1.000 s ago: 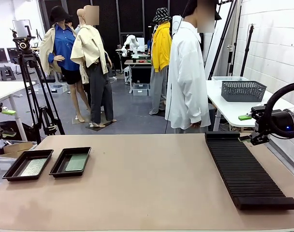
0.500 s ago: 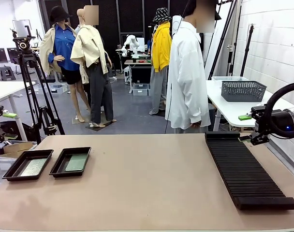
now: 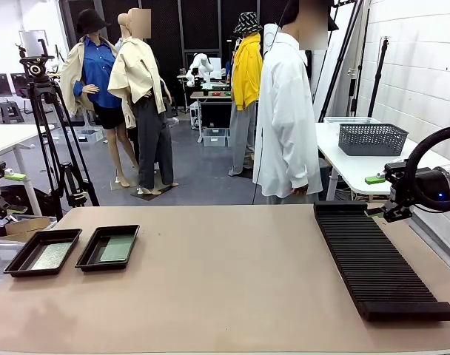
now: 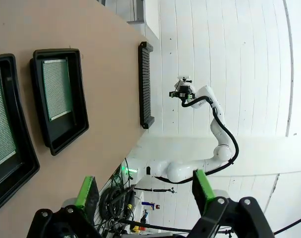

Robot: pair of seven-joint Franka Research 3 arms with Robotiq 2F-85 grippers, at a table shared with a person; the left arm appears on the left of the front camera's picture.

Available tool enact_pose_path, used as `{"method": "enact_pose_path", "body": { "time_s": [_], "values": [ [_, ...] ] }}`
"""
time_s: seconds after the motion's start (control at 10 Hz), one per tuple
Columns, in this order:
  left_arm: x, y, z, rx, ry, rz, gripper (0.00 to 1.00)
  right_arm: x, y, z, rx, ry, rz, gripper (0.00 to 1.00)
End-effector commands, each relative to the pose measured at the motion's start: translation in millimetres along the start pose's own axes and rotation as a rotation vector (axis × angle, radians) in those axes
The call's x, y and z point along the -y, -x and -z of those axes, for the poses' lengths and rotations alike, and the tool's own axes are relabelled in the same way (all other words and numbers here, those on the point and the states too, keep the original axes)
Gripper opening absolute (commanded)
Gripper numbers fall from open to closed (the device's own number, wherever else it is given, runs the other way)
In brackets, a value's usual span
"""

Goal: Inspect and transfer BCBs to ESD trays.
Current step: Pick up the ESD tray and place it on the left side of the table.

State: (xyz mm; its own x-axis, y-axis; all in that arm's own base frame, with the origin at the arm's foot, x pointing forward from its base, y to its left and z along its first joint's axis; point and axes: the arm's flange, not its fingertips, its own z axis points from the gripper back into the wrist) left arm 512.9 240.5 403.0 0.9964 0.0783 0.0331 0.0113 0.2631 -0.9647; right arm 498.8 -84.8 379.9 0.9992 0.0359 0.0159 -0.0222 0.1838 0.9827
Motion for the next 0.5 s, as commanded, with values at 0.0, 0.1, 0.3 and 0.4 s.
{"method": "enact_pose_path", "body": {
  "time_s": [0.0, 0.1, 0.3, 0.4],
  "values": [
    [1.0, 0.2, -1.1, 0.003, -0.002, 0.001, 1.00, -0.5, 0.7, 1.7, 0.004, 0.006, -0.001, 1.00],
    [1.0, 0.2, -1.1, 0.003, -0.002, 0.001, 1.00, -0.5, 0.7, 1.7, 0.004, 0.006, -0.001, 1.00],
    [1.0, 0.2, -1.1, 0.003, -0.002, 0.001, 1.00, -0.5, 0.7, 1.7, 0.004, 0.006, -0.001, 1.00],
    [1.0, 0.2, -1.1, 0.003, -0.002, 0.001, 1.00, -0.5, 0.7, 1.7, 0.004, 0.006, -0.001, 1.00]
  ]
}}
